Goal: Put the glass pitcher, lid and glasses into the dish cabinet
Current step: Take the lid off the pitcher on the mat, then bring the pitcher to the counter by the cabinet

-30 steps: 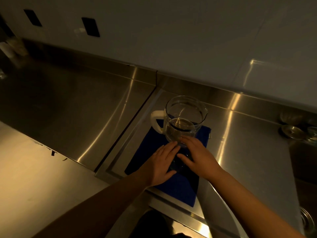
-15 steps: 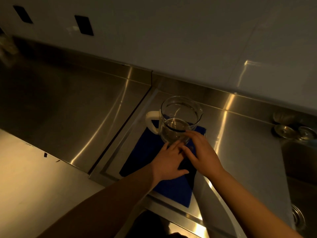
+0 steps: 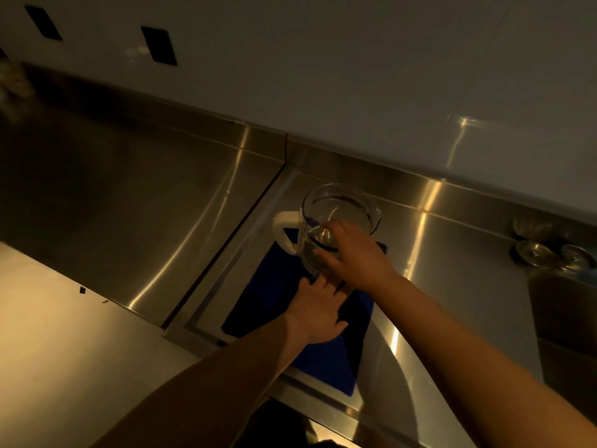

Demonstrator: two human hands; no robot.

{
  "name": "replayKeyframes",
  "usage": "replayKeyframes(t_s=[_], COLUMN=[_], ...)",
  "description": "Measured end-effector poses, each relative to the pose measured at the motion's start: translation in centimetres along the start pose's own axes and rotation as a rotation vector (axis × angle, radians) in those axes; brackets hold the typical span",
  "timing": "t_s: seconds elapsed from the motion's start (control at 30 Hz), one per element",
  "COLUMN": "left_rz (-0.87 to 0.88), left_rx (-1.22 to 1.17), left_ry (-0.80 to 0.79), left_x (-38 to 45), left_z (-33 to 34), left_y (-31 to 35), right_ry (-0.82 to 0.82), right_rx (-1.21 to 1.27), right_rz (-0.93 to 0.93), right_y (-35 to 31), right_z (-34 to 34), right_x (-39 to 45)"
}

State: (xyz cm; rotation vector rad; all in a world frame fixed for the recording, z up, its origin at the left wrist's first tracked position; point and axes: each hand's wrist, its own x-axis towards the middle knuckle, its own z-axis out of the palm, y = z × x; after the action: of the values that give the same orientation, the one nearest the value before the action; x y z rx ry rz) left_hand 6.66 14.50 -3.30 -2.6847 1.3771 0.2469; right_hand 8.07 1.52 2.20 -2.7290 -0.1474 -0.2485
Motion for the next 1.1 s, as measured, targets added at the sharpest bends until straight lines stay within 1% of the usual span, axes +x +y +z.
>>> replayKeyframes(t_s=[0.2, 0.4, 0.43, 0.5, 0.6, 0.7, 0.9, 1.0, 1.1], left_rz=[-0.023, -0.025, -0.025, -0.019, 0.013, 0.008, -0.007, -0.052, -0.091], left_rx=[0.046, 0.007, 0.008, 0.011, -0.065, -0.158, -0.153, -0.161, -0.166], left_ry=[-0.125, -0.154, -0.170, -0.180, -0.133, -0.095, -0.004, 0.022, 0.026], left_x=[0.3, 0.7, 0.8, 1.0, 0.9, 0.7, -0.5, -1.9, -3.3], left_z=[-0.4, -0.5, -0.6, -0.5, -0.5, -0.7, -0.8, -1.1, -1.4], left_y=[-0.1, -0.2, -0.2, -0.4, -1.1, -1.9, -4.0, -5.9, -8.0], right_ry=[-0.123, -0.256, -0.266, -0.236, -0.242, -0.248, -0.236, -0.305, -0.263], right_rx=[-0.163, -0.246, -0.274, -0.335, -0.330, -0.356, -0.301, -0.307, -0.310], right_rz=[0.104, 0.174, 0.175, 0.165, 0.169, 0.152, 0.136, 0.121, 0.079], right_y=[-1.0, -1.4, -1.3, -1.3, -1.3, -1.1, -1.2, -2.1, -3.4], right_z=[1.4, 1.0, 1.0, 1.0, 1.0, 1.2, 0.9, 0.5, 0.2], right_x=[2.0, 3.2, 3.3, 3.2, 3.3, 3.3, 3.4, 3.7, 4.2])
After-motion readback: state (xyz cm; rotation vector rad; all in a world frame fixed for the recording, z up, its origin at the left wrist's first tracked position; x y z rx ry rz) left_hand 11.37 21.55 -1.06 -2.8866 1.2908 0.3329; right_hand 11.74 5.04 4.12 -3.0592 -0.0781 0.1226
